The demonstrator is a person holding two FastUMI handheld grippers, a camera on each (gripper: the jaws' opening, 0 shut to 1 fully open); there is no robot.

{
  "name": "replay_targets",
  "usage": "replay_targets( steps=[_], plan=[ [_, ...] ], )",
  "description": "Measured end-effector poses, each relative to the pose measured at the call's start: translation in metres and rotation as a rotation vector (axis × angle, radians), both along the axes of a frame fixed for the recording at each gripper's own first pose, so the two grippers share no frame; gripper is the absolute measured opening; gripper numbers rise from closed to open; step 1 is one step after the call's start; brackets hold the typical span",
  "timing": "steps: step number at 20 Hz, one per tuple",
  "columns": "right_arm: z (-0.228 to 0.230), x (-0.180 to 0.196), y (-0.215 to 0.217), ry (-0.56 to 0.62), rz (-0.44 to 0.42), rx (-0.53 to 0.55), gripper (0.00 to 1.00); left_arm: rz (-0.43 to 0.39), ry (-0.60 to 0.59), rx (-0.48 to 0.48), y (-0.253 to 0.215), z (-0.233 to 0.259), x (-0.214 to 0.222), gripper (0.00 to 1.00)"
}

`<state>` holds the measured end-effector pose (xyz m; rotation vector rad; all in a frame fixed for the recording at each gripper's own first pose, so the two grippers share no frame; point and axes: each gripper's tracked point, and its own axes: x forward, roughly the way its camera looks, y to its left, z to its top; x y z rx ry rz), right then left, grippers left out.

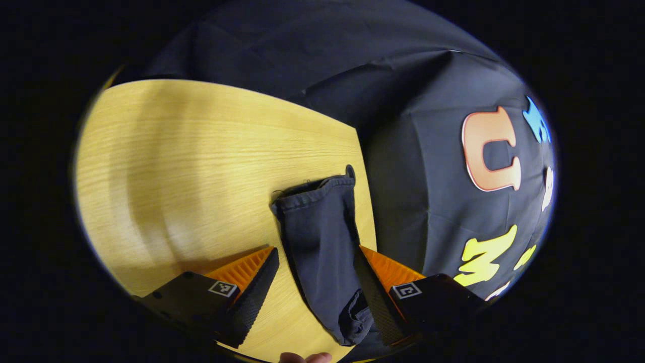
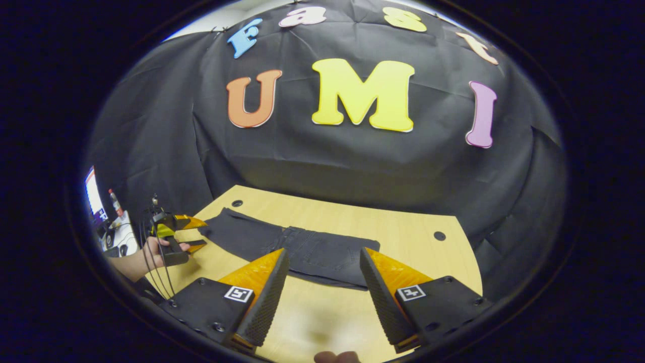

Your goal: Grasp the waist and the cuffs of the jeans and fold them to make the two legs overlap; first hold the waist and fold one-third of the jeans toward the cuffs, then hold the cuffs and fold the remaining one-third in the same direction to finish folding.

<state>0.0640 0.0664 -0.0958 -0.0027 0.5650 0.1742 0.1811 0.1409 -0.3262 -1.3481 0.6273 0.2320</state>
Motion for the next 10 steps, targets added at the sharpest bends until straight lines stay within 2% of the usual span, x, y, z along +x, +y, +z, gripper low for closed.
replay_targets(
  steps=[1, 3, 4, 5, 9, 10],
  plan=[
    [0.0, -0.001, -0.003, 0.001, -0.008, -0.002, 0.85, 0.008, -0.006, -0.01, -0.001, 0.002, 0.004, 1.0],
    [0.001, -0.005, -0.007, 0.005, -0.019, 0.001, 0.88, 0.007, 0.0, -0.009, -0.002, -0.002, 0.01, 1.0],
    [0.001, -0.005, -0.008, 0.006, -0.02, 0.004, 0.85, 0.0, -0.001, -0.003, -0.004, -0.003, 0.015, 0.95],
    [0.0, -0.005, -0.009, 0.008, -0.022, 0.003, 0.85, -0.006, 0.001, -0.002, -0.006, -0.002, 0.018, 0.95],
    [-0.001, -0.009, -0.013, 0.018, -0.033, 0.018, 0.85, 0.057, -0.034, -0.076, -0.003, 0.0, 0.038, 0.95],
    [-0.001, -0.01, -0.015, 0.017, -0.038, 0.019, 0.88, 0.063, -0.048, -0.084, -0.005, 0.0, 0.043, 0.95]
  ],
)
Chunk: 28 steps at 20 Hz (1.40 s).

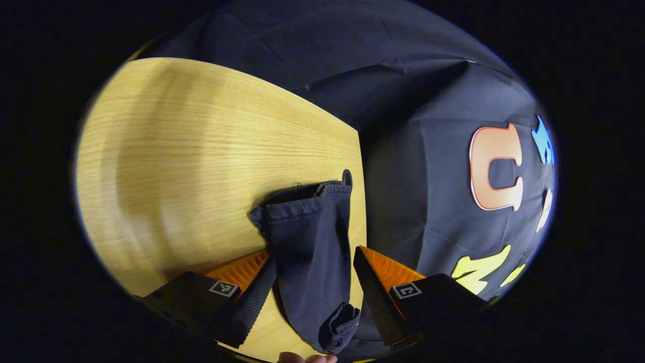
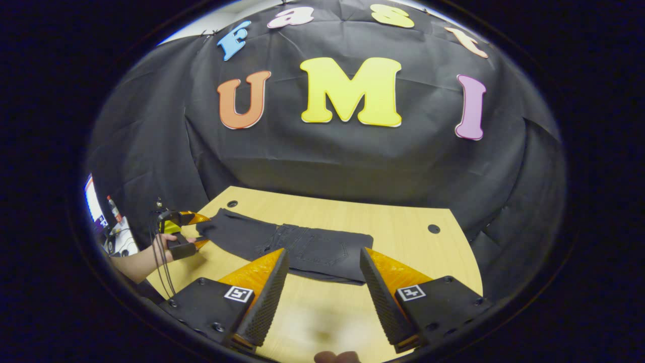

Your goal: Grasp the waist and the cuffs of the jeans and fold them to make the two legs overlap; first hold the waist and fold one-third of the jeans toward the cuffs, then hold the cuffs and fold the remaining one-third in the same direction to finish folding.

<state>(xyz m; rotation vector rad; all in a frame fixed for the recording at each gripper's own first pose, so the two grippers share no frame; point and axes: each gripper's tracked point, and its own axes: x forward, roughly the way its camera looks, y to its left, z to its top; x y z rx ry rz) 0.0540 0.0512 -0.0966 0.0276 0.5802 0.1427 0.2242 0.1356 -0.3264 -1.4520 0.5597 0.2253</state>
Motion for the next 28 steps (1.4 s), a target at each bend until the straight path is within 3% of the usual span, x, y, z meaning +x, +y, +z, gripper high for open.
replay_targets(
  steps=[4, 5, 6, 7, 8, 9, 10, 12, 14, 17, 19, 22, 28],
  plan=[
    [-0.006, -0.008, -0.01, 0.018, -0.031, 0.006, 0.85, 0.038, -0.026, -0.014, -0.001, -0.011, 0.012, 0.89],
    [-0.008, -0.01, -0.01, 0.027, -0.041, 0.013, 0.88, 0.041, -0.033, -0.017, -0.002, -0.012, 0.015, 0.78],
    [-0.012, -0.014, -0.013, 0.036, -0.051, 0.019, 0.85, 0.041, -0.035, -0.019, -0.004, -0.015, 0.017, 0.72],
    [-0.013, -0.018, -0.013, 0.04, -0.059, 0.023, 0.85, 0.046, -0.039, -0.02, -0.004, -0.017, 0.018, 0.75],
    [-0.014, -0.022, -0.015, 0.043, -0.065, 0.02, 0.88, 0.05, -0.029, -0.012, -0.004, -0.021, 0.019, 0.55],
    [-0.015, -0.025, -0.015, 0.043, -0.069, 0.019, 0.88, 0.05, -0.01, 0.0, -0.004, -0.027, 0.016, 0.51],
    [-0.017, -0.028, -0.016, 0.045, -0.073, 0.016, 0.85, 0.055, 0.001, -0.001, -0.004, -0.031, 0.016, 0.36],
    [-0.017, -0.036, -0.018, 0.046, -0.08, 0.015, 0.88, 0.058, -0.011, -0.012, -0.003, -0.025, 0.015, 0.2],
    [-0.016, -0.039, -0.021, 0.041, -0.087, 0.015, 0.85, 0.055, -0.036, -0.004, -0.004, -0.015, 0.014, 0.11],
    [-0.012, -0.034, -0.028, 0.005, -0.117, -0.009, 0.86, 0.024, -0.103, 0.045, -0.009, 0.015, 0.015, 0.07],
    [-0.005, -0.035, -0.037, -0.019, -0.131, -0.017, 0.95, -0.02, -0.146, 0.115, -0.014, 0.038, 0.016, 0.07],
    [-0.001, -0.04, -0.041, -0.031, -0.13, -0.007, 0.99, -0.096, -0.214, 0.232, -0.029, 0.076, 0.014, 0.06],
    [0.003, -0.057, -0.068, -0.051, -0.159, 0.034, 0.99, -0.242, -0.338, 0.451, -0.086, 0.154, 0.009, 0.05]
  ],
)
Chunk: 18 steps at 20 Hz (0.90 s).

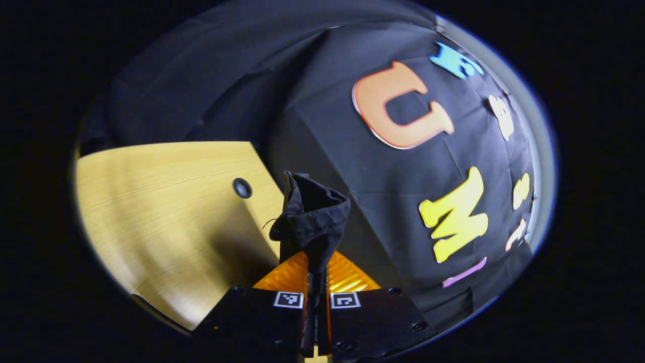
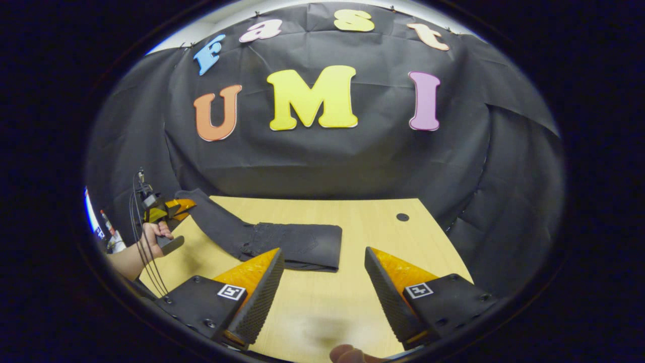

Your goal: Grasp the waist and the cuffs of the jeans and fold them to make the two legs overlap; first hold the waist and fold one-third of the jeans toward the cuffs, then hold the cuffs and fold the remaining one-third in the same direction to finish folding.

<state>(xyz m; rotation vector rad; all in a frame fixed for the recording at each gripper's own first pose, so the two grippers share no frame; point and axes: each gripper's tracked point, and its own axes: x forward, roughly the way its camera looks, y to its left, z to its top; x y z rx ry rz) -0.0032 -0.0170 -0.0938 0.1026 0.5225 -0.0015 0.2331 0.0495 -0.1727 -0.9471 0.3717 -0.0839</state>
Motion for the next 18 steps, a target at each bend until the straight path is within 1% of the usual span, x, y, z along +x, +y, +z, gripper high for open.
replay_targets(
  steps=[5, 9, 10, 11, 12, 14, 16, 18],
  plan=[
    [0.0, -0.007, -0.037, -0.026, -0.061, 0.048, 0.98, -0.127, -0.084, 0.209, -0.081, 0.051, -0.006, 0.06],
    [-0.009, -0.015, -0.076, -0.038, -0.127, 0.09, 0.99, -0.243, -0.116, 0.357, -0.157, 0.065, -0.014, 0.06],
    [-0.012, -0.019, -0.086, -0.036, -0.141, 0.096, 0.94, -0.277, -0.117, 0.405, -0.185, 0.059, -0.015, 0.06],
    [-0.016, -0.021, -0.095, -0.035, -0.152, 0.102, 0.99, -0.3, -0.118, 0.448, -0.204, 0.053, -0.016, 0.06],
    [-0.022, -0.024, -0.104, -0.033, -0.164, 0.105, 0.94, -0.323, -0.116, 0.495, -0.226, 0.042, -0.012, 0.05],
    [-0.03, -0.031, -0.12, -0.027, -0.178, 0.104, 0.94, -0.338, -0.108, 0.582, -0.256, 0.021, -0.009, 0.05],
    [-0.041, -0.039, -0.132, -0.008, -0.186, 0.11, 0.95, -0.357, -0.105, 0.637, -0.287, 0.0, -0.017, 0.06],
    [-0.054, -0.046, -0.144, 0.014, -0.193, 0.113, 0.94, -0.387, -0.078, 0.688, -0.307, -0.026, -0.028, 0.08]
  ],
)
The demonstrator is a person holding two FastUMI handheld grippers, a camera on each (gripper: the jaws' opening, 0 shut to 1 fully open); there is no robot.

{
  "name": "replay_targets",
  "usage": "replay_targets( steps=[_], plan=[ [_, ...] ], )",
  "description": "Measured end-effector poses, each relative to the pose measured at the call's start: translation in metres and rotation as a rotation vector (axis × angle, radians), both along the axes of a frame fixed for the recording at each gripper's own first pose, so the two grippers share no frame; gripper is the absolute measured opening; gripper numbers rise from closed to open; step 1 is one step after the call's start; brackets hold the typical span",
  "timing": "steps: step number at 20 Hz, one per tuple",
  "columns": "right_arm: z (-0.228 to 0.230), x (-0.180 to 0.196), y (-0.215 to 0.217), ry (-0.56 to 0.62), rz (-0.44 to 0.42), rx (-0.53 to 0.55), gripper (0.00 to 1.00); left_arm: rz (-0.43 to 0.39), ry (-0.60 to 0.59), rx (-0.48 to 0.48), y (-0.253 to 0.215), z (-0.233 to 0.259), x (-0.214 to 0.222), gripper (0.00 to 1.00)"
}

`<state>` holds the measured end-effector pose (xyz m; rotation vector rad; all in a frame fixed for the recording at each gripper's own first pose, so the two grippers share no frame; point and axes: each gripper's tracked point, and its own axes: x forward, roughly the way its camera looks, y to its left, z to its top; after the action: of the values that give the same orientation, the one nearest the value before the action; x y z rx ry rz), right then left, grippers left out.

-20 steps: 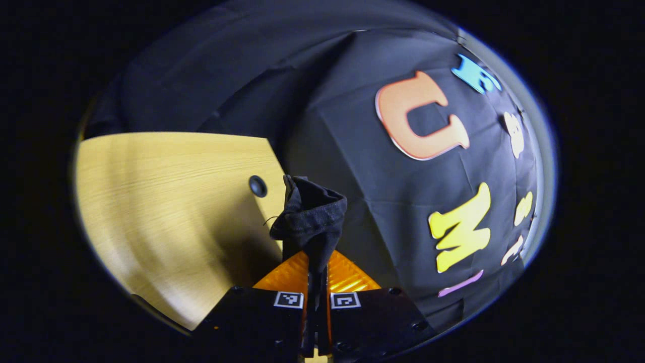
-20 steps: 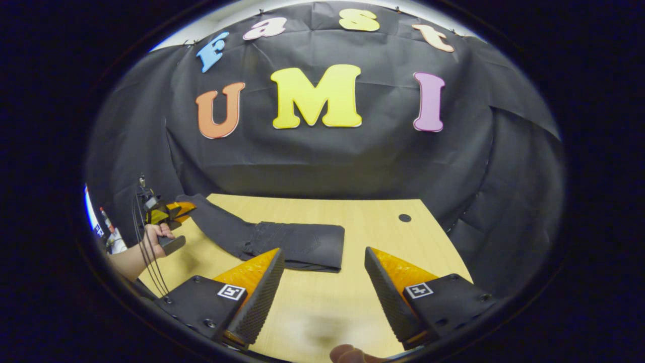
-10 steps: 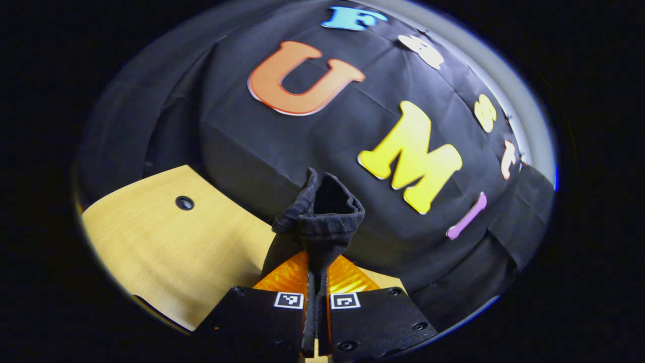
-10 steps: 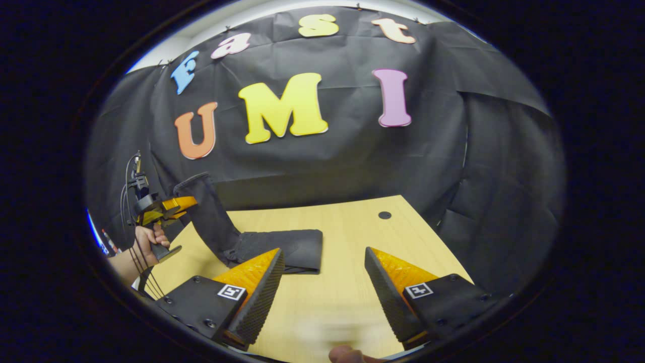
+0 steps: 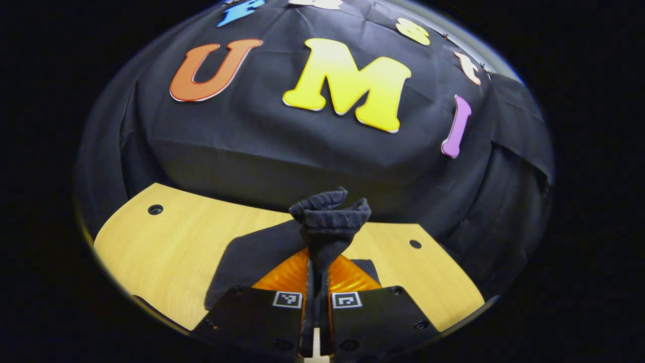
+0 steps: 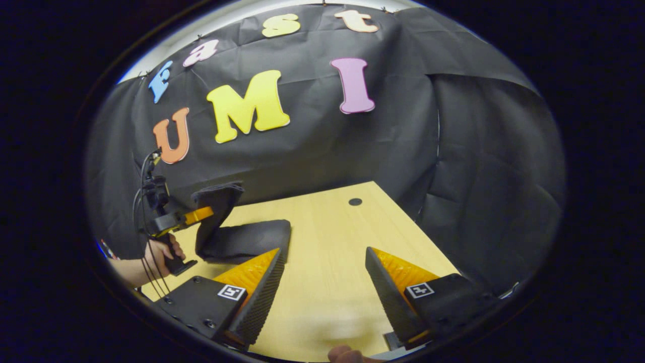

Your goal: Grasp the waist and the cuffs of the jeans and fold them to make the two legs overlap; first hold the waist and fold one-third of the jeans toward the cuffs, then hold the cuffs and fold the remaining one-third in the same direction to finish folding.

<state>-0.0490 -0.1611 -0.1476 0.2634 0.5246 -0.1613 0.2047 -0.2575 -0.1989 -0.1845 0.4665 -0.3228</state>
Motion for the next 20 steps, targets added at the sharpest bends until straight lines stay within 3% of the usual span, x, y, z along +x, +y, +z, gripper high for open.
replay_targets(
  steps=[5, 7, 10, 11, 12, 14, 15, 16, 17, 18, 20],
  plan=[
    [-0.027, -0.008, -0.025, 0.064, -0.016, 0.022, 0.94, -0.028, 0.065, 0.121, -0.029, -0.057, -0.019, 0.11],
    [-0.034, -0.01, -0.031, 0.079, -0.009, 0.023, 0.99, -0.03, 0.076, 0.161, -0.033, -0.07, -0.027, 0.14],
    [-0.036, -0.009, -0.028, 0.084, 0.017, 0.033, 0.95, -0.019, 0.085, 0.18, -0.035, -0.075, -0.031, 0.19],
    [-0.035, -0.007, -0.028, 0.081, 0.026, 0.027, 0.99, -0.025, 0.095, 0.166, -0.04, -0.077, -0.034, 0.22],
    [-0.036, -0.007, -0.028, 0.081, 0.038, 0.026, 0.94, -0.035, 0.109, 0.15, -0.047, -0.078, -0.04, 0.53],
    [-0.033, -0.003, -0.026, 0.075, 0.058, 0.027, 0.95, -0.039, 0.111, 0.159, -0.051, -0.074, -0.047, 0.75],
    [-0.028, 0.0, -0.025, 0.068, 0.069, 0.027, 0.94, -0.045, 0.106, 0.152, -0.055, -0.07, -0.051, 0.78],
    [-0.026, 0.003, -0.024, 0.059, 0.081, 0.026, 0.94, -0.057, 0.106, 0.133, -0.06, -0.066, -0.055, 0.93],
    [-0.023, 0.006, -0.022, 0.053, 0.097, 0.025, 0.94, -0.067, 0.097, 0.122, -0.064, -0.058, -0.06, 0.86],
    [-0.021, 0.008, -0.019, 0.045, 0.113, 0.022, 0.94, -0.077, 0.086, 0.112, -0.066, -0.05, -0.064, 0.98],
    [-0.015, 0.016, -0.011, 0.029, 0.149, 0.021, 0.99, -0.092, 0.07, 0.085, -0.069, -0.034, -0.072, 0.99]
  ],
)
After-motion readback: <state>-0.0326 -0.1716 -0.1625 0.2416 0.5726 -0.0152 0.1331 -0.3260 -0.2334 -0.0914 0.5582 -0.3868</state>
